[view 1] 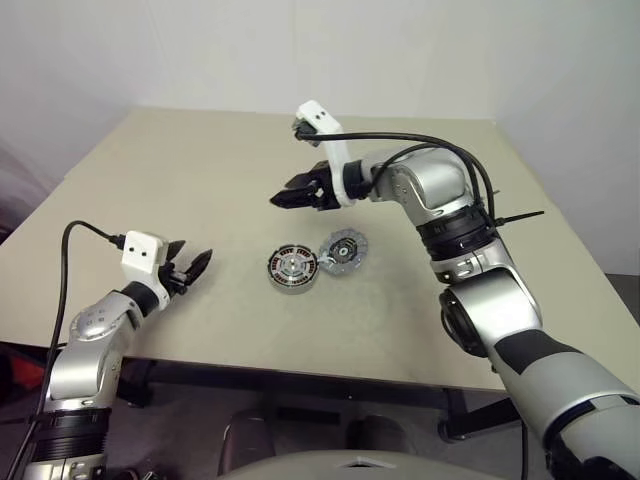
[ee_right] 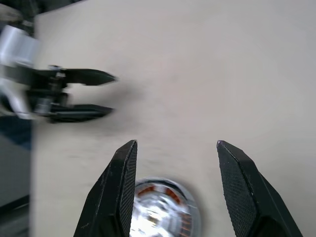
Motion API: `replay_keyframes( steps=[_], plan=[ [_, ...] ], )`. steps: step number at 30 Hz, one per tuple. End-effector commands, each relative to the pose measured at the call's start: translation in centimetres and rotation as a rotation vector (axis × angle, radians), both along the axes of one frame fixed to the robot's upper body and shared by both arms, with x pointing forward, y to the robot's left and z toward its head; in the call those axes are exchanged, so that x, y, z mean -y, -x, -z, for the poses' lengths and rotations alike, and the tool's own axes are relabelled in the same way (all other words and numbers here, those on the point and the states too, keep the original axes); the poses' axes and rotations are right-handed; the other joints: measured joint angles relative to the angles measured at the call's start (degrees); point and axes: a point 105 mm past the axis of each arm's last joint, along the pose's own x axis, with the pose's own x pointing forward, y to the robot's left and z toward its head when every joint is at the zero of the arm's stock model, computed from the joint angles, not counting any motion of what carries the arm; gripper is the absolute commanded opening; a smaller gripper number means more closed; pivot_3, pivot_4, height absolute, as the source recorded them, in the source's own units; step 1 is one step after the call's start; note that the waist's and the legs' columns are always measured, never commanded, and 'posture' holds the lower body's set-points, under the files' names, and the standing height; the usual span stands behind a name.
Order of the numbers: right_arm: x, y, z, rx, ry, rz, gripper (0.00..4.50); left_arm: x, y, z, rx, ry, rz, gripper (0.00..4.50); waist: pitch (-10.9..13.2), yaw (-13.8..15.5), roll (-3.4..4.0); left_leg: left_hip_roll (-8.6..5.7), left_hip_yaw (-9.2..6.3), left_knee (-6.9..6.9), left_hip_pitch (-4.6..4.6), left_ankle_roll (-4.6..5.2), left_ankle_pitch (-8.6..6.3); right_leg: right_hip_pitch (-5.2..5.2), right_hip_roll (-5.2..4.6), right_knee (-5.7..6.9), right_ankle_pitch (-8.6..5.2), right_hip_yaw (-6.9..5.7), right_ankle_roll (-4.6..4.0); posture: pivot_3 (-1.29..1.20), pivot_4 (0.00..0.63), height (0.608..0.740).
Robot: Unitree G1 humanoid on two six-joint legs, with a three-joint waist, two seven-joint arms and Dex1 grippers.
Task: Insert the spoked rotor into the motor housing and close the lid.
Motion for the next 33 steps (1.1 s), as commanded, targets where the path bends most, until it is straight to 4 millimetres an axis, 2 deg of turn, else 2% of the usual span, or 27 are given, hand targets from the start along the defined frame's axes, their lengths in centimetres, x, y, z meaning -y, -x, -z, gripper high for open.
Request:
replay_keyframes(
  steps=[1,2,6,8,10,12,16,20,22,24,29,33],
  plan=[
    [3.6,-1.6,0.6,0.118,0.070,0.096,2.34,0.0,-0.9,-1.6,0.050,-0.008,0.010,3.24,0.0,0.1,-0.01,-0.02,0.00,0.03,-0.02,-0.01,0.01,0.01,-0.01,0.00,0.00,0.00,0.00,0.00,0.000,0.740],
    [4.4,-1.6,1.0,0.123,0.090,0.105,1.98,0.1,-1.0,-1.7,0.051,-0.010,0.016,3.24,0.0,0.0,-0.01,-0.04,0.00,0.05,-0.03,-0.01,0.01,0.01,-0.02,0.00,0.00,0.01,0.00,0.00,0.000,0.740],
    [9.8,-1.1,3.7,0.150,0.243,0.177,0.60,0.5,-1.6,-1.6,0.046,-0.021,0.039,3.24,0.0,0.0,-0.01,-0.03,0.00,0.04,-0.03,0.00,0.01,0.01,-0.01,0.00,0.00,0.02,-0.01,0.00,0.000,0.740],
    [11.4,-0.6,4.3,0.139,0.277,0.186,0.01,0.6,-1.7,-1.6,0.044,-0.021,0.047,3.24,0.0,-0.2,0.00,-0.04,0.01,0.04,-0.05,0.01,0.01,0.00,-0.01,-0.01,0.00,0.02,0.00,0.00,0.000,0.740],
    [12.2,0.5,4.9,0.104,0.290,0.160,0.01,0.8,-1.9,-1.5,0.041,-0.019,0.058,3.24,0.0,-0.3,0.00,-0.04,0.03,0.04,-0.07,0.01,0.01,0.01,0.00,0.01,0.00,0.04,-0.01,0.00,0.000,0.740],
    [12.2,1.8,5.5,0.074,0.296,0.112,0.01,1.0,-2.1,-1.4,0.039,-0.017,0.067,3.24,0.0,-0.3,0.01,-0.03,0.03,0.04,-0.04,0.03,0.00,0.01,0.00,0.02,0.00,0.05,0.00,0.00,0.000,0.740],
    [10.1,5.2,6.7,0.019,0.282,-0.042,0.01,1.4,-2.5,-1.5,0.041,-0.015,0.081,3.24,0.0,-0.2,0.01,-0.02,0.03,0.03,0.01,0.18,-0.08,0.10,0.01,0.06,0.00,0.06,0.00,0.00,0.000,0.740],
    [8.2,7.1,7.2,-0.029,0.235,-0.115,0.01,1.3,-2.7,-1.7,0.043,-0.017,0.081,3.24,0.0,-0.2,0.01,-0.04,0.03,0.08,0.04,0.33,-0.15,0.18,-0.01,0.06,0.00,0.07,0.00,0.00,0.000,0.740],
    [7.3,7.1,6.9,-0.038,0.199,-0.116,0.01,1.1,-2.6,-1.8,0.046,-0.019,0.076,3.24,0.0,-0.2,0.01,-0.04,0.03,0.10,0.05,0.33,-0.15,0.20,-0.01,0.06,0.00,0.07,0.00,0.00,0.000,0.740],
    [6.7,6.3,6.4,-0.034,0.172,-0.084,0.01,0.9,-2.5,-1.8,0.046,-0.022,0.070,3.24,0.0,-0.3,0.00,-0.03,0.03,0.10,0.08,0.33,-0.14,0.21,-0.01,0.09,0.00,0.07,-0.01,0.00,0.000,0.740],
    [5.9,4.7,6.0,0.001,0.161,-0.048,0.01,0.7,-1.9,-1.6,0.043,-0.025,0.061,3.24,0.0,-0.2,0.00,-0.03,0.03,0.10,0.08,0.30,-0.13,0.20,-0.01,0.11,0.00,0.07,-0.01,0.00,0.000,0.740],
    [5.8,3.8,6.5,0.048,0.202,-0.033,0.01,0.5,-1.6,-1.6,0.042,-0.027,0.050,3.24,0.0,-0.2,0.00,-0.03,0.03,0.09,0.05,0.29,-0.12,0.20,-0.01,0.08,0.00,0.05,-0.02,0.00,0.000,0.740]
  ],
)
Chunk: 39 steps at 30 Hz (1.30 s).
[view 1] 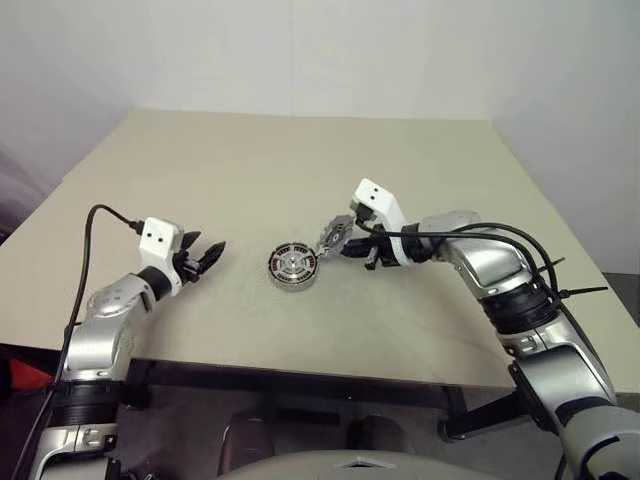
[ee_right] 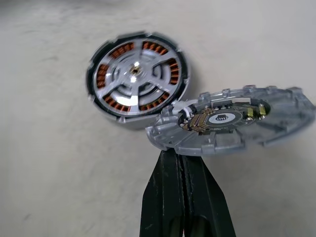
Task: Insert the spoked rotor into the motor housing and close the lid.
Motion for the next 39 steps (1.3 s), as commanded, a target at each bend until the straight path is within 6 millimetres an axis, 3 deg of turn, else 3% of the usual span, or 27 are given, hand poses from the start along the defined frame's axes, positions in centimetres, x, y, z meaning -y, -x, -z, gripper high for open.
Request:
replay_keyframes(
  steps=[1,10,14,21,25,33,39],
  plan=[
    [-0.6,-1.1,-1.1,0.100,0.014,-0.003,0.01,-0.5,0.0,-2.0,0.070,-0.017,-0.013,3.24,0.0,0.0,0.00,0.00,0.00,0.00,0.00,-0.03,0.02,0.00,0.00,-0.01,0.00,-0.01,0.00,0.00,0.000,0.740],
    [-2.2,-1.7,-1.4,0.181,0.012,-0.024,0.01,-0.2,0.0,-2.1,0.072,-0.016,-0.008,3.24,0.0,0.0,0.00,0.00,0.00,-0.01,0.01,-0.02,0.01,-0.01,0.00,0.01,0.00,0.00,0.00,0.00,0.000,0.740],
    [-0.8,-2.5,-0.1,0.164,0.055,0.035,0.01,-0.2,0.1,-2.1,0.072,-0.017,-0.006,3.24,0.0,0.0,0.00,0.00,0.00,-0.01,0.01,-0.03,0.02,0.00,0.00,-0.02,0.00,0.00,0.00,0.00,0.000,0.740],
    [3.5,-5.8,3.4,0.161,0.163,0.275,0.01,-0.1,0.1,-2.0,0.069,-0.017,0.001,3.24,0.0,-0.1,-0.01,-0.01,0.00,0.00,0.00,-0.05,0.03,0.00,0.00,0.00,0.00,0.00,0.00,0.00,0.000,0.740],
    [4.2,-6.7,4.1,0.181,0.166,0.331,0.01,0.1,0.1,-2.0,0.066,-0.018,0.006,3.24,0.0,-0.2,0.00,-0.01,0.01,0.01,0.01,-0.14,0.08,0.00,0.00,0.02,0.00,0.01,0.00,0.00,0.000,0.740],
    [1.7,-7.2,1.8,0.128,-0.058,0.361,0.01,0.0,0.2,-1.9,0.059,-0.020,0.010,3.24,0.0,-0.2,0.00,0.00,0.01,0.00,0.00,-0.13,0.07,-0.02,0.00,0.02,0.01,-0.01,-0.01,0.00,0.000,0.740],
    [-1.3,-7.2,-2.4,-0.031,-0.394,0.375,0.01,0.2,0.3,-1.6,0.051,-0.023,0.013,3.24,0.0,-0.3,0.02,0.01,0.01,-0.01,0.02,-0.11,0.06,-0.06,0.01,0.02,0.00,-0.01,-0.02,0.00,0.000,0.740]
  ],
)
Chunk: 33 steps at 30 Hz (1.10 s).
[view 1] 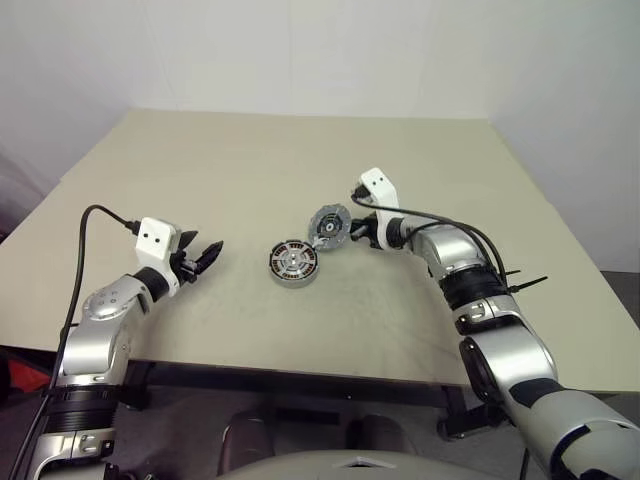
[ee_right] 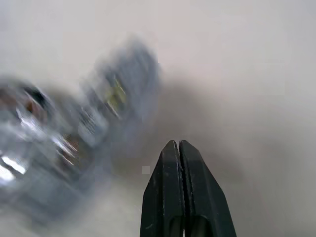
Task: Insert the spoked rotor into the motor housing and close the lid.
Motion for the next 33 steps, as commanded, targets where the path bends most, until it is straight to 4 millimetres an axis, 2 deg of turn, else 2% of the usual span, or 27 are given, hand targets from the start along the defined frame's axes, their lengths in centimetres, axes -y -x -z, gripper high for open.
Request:
replay_keyframes(
  steps=[1,10,21,27,33],
  plan=[
    [-1.4,-0.5,-4.4,0.006,-0.190,-0.001,0.01,0.2,0.0,-1.0,0.036,-0.019,0.015,3.24,0.0,0.0,0.00,0.00,0.00,0.00,0.01,0.00,0.00,-0.01,0.00,0.00,0.00,0.00,0.00,0.00,0.000,0.740],
    [-2.4,0.3,-5.7,-0.017,-0.208,-0.050,0.01,-0.9,-0.1,-1.5,0.047,-0.033,-0.015,3.24,0.0,0.1,0.00,0.00,-0.01,-0.02,0.02,-0.03,0.02,-0.03,-0.01,-0.04,0.00,-0.04,0.00,0.00,0.000,0.740],
    [-4.0,2.5,-6.4,-0.067,-0.183,-0.175,0.01,-2.8,-1.0,-2.7,0.075,-0.070,-0.053,3.24,0.0,0.1,0.01,0.00,-0.02,-0.05,0.05,-0.06,0.03,-0.03,0.00,-0.04,-0.01,-0.03,0.00,0.00,0.000,0.740],
    [-5.1,4.1,-3.3,-0.142,-0.126,-0.198,0.01,-3.8,-1.9,-4.0,0.109,-0.080,-0.076,3.24,0.0,0.2,-0.02,0.00,-0.02,-0.08,0.09,-0.11,0.06,-0.02,0.00,-0.04,-0.01,-0.02,0.00,0.00,0.000,0.740],
    [-6.1,4.8,-1.8,-0.179,-0.111,-0.188,0.01,-3.5,-2.4,-4.4,0.124,-0.082,-0.072,3.24,0.0,0.2,-0.06,-0.01,-0.03,-0.07,0.22,-0.18,0.10,0.10,-0.01,-0.04,-0.01,-0.02,0.01,0.00,0.000,0.740]
  ],
)
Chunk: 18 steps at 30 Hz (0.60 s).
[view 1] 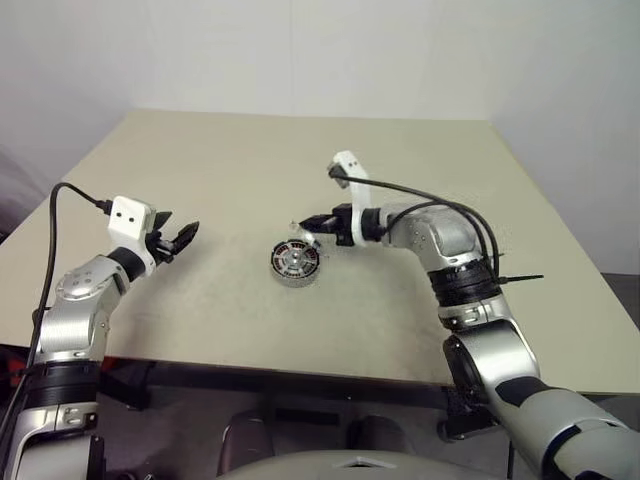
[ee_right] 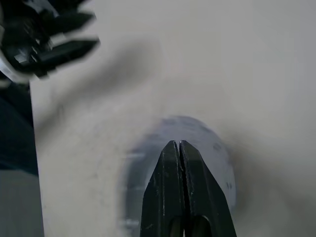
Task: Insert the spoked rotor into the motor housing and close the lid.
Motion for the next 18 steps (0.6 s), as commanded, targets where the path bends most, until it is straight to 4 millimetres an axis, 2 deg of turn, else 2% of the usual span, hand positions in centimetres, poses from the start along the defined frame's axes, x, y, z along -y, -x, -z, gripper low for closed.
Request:
replay_keyframes(
  steps=[1,6,15,18],
  plan=[
    [-0.4,0.0,0.5,0.000,0.024,0.013,0.01,0.1,-0.6,-1.8,0.066,-0.026,0.008,3.24,0.0,0.0,0.03,-0.01,0.00,0.00,-0.02,-0.03,0.02,-0.01,-0.01,0.00,0.00,0.00,0.00,0.00,0.000,0.740],
    [-0.2,-0.9,2.4,-0.001,0.078,0.062,0.01,0.7,-1.1,-2.5,0.087,-0.033,0.024,3.24,0.0,0.0,0.01,0.00,-0.02,-0.01,-0.04,-0.06,0.03,-0.02,-0.01,0.02,0.00,-0.01,0.00,0.00,0.000,0.740],
    [-1.0,-1.3,2.9,0.060,0.087,0.045,0.01,1.2,-1.1,-2.4,0.091,-0.027,0.028,3.24,0.0,0.0,0.02,0.00,-0.02,-0.04,-0.03,-0.06,0.03,-0.03,0.00,0.01,0.00,-0.01,0.00,0.00,0.000,0.740],
    [-1.4,-1.4,2.2,0.137,0.035,0.037,0.01,1.7,-1.1,-2.2,0.088,-0.016,0.038,3.24,0.0,0.0,0.02,0.00,-0.02,-0.04,-0.04,-0.06,0.03,-0.03,0.00,0.00,0.00,-0.01,0.00,0.00,0.000,0.740]
  ],
)
